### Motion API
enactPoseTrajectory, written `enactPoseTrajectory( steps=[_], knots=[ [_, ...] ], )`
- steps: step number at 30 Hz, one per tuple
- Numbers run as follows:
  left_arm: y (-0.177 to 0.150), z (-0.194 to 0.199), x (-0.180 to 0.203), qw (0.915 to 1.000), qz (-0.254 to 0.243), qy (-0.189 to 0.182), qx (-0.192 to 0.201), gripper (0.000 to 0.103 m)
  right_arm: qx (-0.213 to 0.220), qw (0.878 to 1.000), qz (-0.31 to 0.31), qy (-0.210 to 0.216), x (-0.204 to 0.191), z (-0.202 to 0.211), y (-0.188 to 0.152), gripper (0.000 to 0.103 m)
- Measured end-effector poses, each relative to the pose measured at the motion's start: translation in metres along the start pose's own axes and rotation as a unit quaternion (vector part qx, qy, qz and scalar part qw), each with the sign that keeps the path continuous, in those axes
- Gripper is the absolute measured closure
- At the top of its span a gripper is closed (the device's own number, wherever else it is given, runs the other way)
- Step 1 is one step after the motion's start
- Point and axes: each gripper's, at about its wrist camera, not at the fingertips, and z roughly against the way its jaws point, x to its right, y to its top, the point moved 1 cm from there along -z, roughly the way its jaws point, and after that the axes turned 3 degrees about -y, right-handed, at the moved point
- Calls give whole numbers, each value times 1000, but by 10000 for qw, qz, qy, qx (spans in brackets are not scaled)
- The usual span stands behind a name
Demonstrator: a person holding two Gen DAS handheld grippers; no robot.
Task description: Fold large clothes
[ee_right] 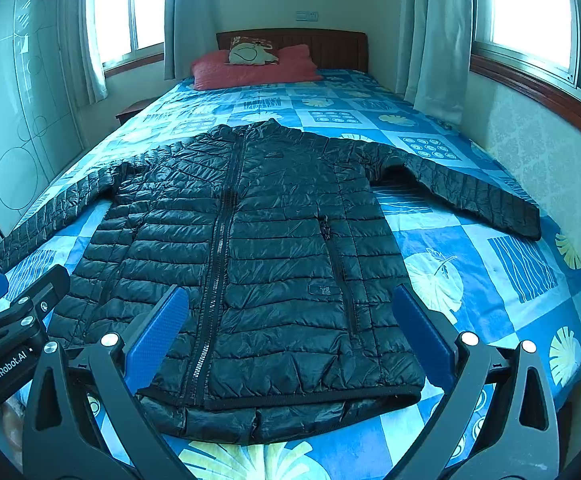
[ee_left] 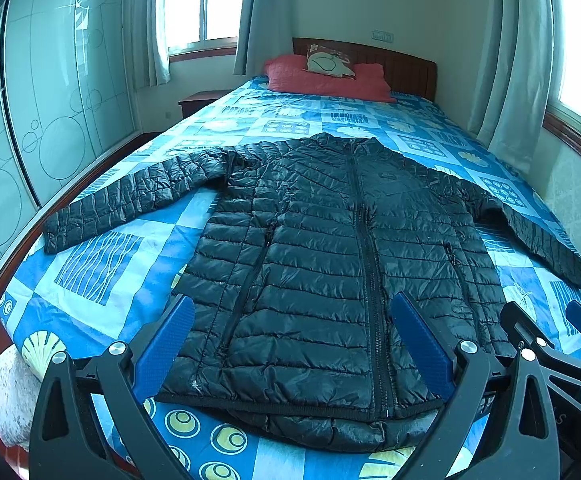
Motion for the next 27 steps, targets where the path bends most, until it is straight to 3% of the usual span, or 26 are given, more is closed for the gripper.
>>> enactPoseTrajectory(
  steps=[27],
  knots=[
    [1,0,-1,10000,5,7,-18,5,-6,10000,9,-6,-1,1,0,2]
  ],
)
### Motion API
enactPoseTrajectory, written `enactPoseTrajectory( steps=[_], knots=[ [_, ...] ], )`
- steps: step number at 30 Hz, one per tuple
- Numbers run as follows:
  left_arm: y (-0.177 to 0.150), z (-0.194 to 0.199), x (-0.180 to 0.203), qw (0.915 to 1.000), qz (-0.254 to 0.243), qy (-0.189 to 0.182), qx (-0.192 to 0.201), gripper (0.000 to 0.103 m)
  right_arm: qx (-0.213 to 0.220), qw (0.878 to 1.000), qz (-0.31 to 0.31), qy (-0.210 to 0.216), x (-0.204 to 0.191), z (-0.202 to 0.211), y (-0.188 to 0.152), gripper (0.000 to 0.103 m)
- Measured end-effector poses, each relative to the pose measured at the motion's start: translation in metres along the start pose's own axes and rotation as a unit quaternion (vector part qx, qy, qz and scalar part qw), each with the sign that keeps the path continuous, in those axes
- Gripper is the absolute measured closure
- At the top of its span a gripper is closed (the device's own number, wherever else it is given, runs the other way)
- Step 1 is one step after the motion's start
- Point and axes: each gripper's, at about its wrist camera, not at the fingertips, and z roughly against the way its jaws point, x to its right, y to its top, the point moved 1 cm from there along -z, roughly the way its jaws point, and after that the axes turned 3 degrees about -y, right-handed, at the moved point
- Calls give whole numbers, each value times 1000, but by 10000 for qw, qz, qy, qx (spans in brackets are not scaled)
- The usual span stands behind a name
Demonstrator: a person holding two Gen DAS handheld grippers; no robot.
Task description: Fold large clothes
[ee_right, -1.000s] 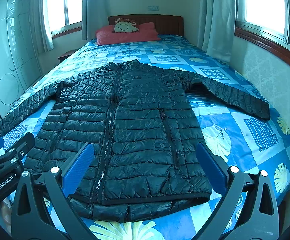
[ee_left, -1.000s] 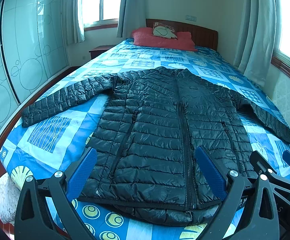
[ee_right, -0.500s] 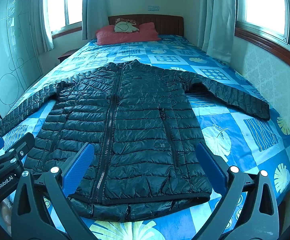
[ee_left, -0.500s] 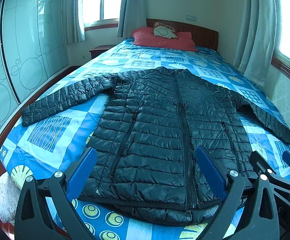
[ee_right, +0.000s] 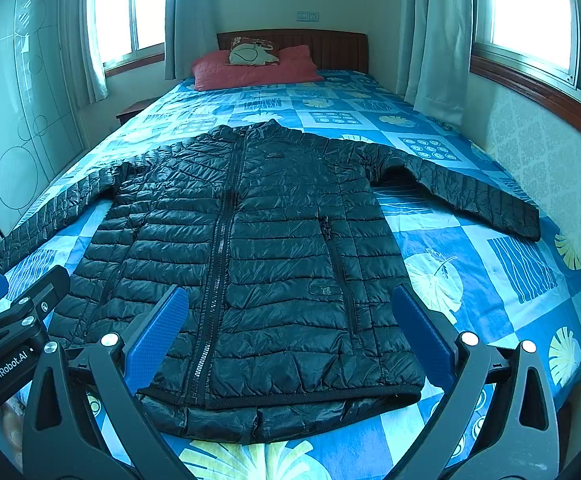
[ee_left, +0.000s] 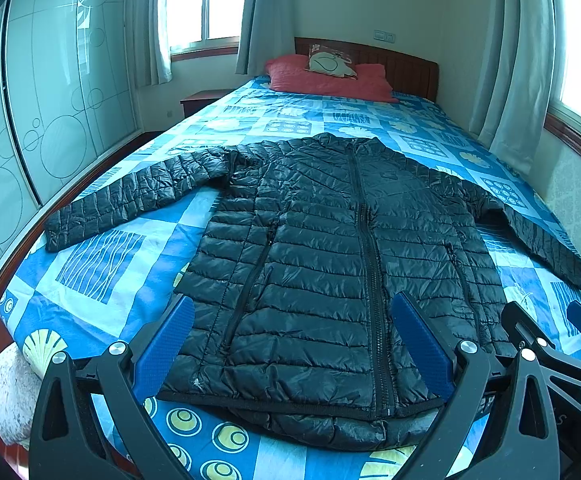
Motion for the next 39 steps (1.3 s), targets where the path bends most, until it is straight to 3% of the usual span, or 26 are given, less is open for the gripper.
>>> enactPoseTrajectory(
  steps=[28,39],
  knots=[
    [-5,0,-4,10000,12,9,-18,5,-12,10000,9,-9,-1,0,0,2],
    [4,-33,-20,9996,163,24,-237,5,-180,9996,-201,67,3,-34,-2,2]
  ],
)
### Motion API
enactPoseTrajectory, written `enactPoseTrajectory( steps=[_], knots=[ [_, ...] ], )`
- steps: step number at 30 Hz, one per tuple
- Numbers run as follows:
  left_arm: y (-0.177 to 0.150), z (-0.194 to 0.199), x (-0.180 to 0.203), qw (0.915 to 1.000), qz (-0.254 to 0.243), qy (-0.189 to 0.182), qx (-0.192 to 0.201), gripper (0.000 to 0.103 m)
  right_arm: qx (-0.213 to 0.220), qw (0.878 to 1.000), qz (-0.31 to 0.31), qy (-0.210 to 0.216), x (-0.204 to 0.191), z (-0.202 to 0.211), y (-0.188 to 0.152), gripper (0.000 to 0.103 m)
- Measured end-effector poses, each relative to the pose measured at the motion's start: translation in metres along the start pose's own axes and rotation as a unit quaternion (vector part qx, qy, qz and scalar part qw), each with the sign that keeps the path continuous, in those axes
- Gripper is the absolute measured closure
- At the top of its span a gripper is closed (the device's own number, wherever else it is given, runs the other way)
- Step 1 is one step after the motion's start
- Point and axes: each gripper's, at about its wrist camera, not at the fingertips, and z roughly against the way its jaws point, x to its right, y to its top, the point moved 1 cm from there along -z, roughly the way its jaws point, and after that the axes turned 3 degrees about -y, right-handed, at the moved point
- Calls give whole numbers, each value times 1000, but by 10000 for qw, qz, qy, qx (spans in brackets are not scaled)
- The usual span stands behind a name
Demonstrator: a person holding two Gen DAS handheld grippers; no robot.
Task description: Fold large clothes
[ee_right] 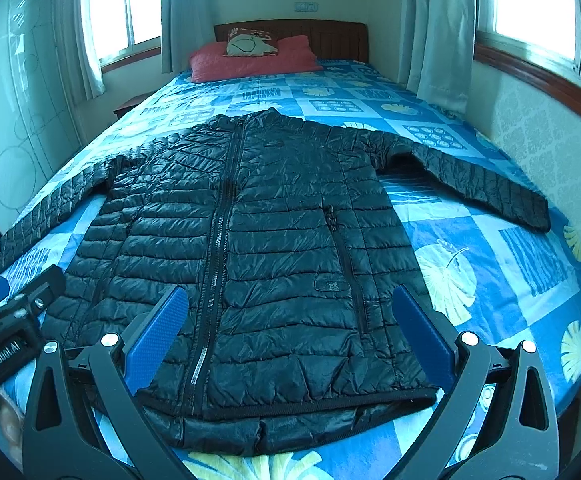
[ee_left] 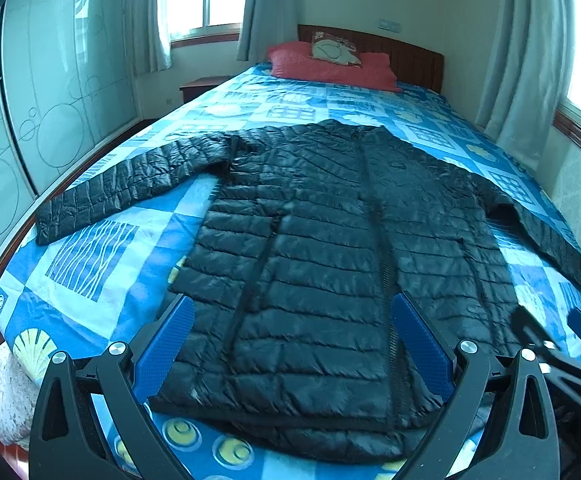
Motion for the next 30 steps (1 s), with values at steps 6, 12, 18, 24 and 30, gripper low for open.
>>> enactPoseTrajectory(
  steps=[6,12,18,24,30],
  knots=[
    [24,-38,-66,9961,526,694,155,5,111,9986,-510,-108,37,-32,15,2],
    [43,-95,-163,9811,1314,1419,47,5,46,9911,-1234,-492,103,-76,33,17],
    [45,-143,-235,9620,1724,2112,-122,5,34,9714,-2309,-552,185,-117,42,24],
    [20,-175,-286,9399,2299,2473,-515,5,211,9310,-3620,-421,281,-147,39,24],
    [14,-172,-282,9396,2208,2578,-438,4,448,8864,-4575,-540,368,-171,26,24]
  ],
)
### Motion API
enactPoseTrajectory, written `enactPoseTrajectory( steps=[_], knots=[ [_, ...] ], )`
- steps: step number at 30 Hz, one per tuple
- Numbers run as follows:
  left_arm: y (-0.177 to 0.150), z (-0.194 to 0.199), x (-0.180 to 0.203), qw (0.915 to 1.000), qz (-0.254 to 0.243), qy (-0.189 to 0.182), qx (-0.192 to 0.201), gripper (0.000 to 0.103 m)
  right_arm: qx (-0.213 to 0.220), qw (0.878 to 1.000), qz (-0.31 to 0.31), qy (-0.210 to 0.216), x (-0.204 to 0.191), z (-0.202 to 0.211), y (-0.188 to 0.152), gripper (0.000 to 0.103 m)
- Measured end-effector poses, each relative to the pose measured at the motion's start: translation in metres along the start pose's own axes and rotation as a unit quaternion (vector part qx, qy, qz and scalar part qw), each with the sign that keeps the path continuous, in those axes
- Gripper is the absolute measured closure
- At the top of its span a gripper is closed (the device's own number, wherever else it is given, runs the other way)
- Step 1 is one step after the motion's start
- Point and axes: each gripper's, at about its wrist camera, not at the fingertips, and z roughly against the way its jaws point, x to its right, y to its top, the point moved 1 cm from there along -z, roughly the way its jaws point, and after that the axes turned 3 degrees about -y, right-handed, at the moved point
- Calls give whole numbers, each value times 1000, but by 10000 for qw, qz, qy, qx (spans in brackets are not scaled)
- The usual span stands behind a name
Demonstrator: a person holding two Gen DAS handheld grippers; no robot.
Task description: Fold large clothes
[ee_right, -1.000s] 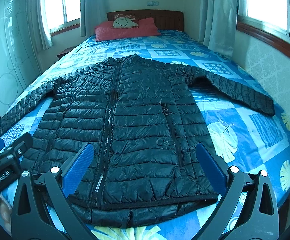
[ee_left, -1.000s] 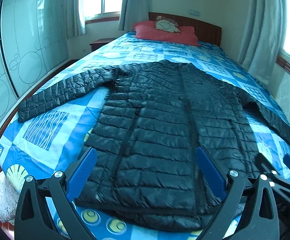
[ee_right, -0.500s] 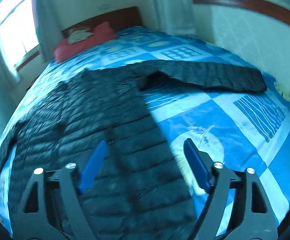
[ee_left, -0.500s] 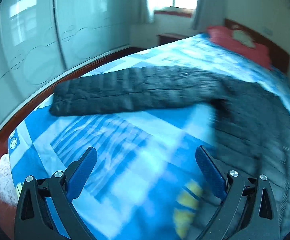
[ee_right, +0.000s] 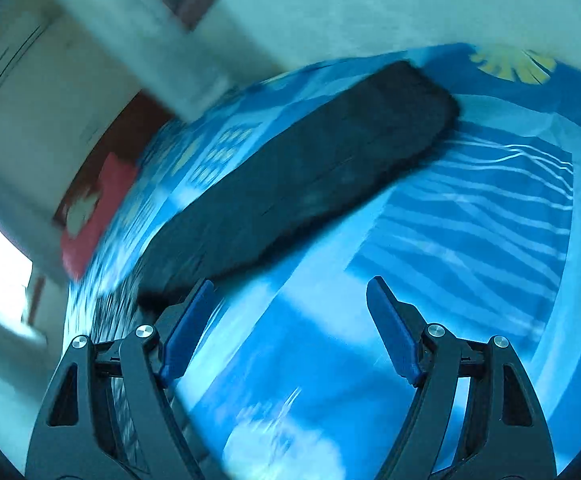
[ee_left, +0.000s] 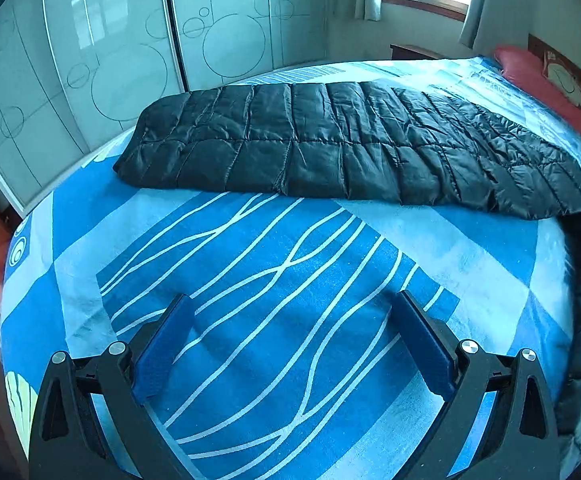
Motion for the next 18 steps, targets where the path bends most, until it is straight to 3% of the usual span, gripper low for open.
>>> enactPoseTrajectory(
  steps=[5,8,12,18],
  knots=[
    [-6,2,1,10000,-13,29,63,4,189,9983,-559,44,40,-24,32,25],
    [-6,-4,7,10000,-22,46,57,4,382,9951,-841,352,58,-35,47,25],
    [-7,-3,9,9999,-45,89,80,4,522,9939,-825,506,61,-46,57,25],
    [-8,-3,11,9999,-47,91,79,4,789,9935,-706,407,60,-50,69,25]
  ],
)
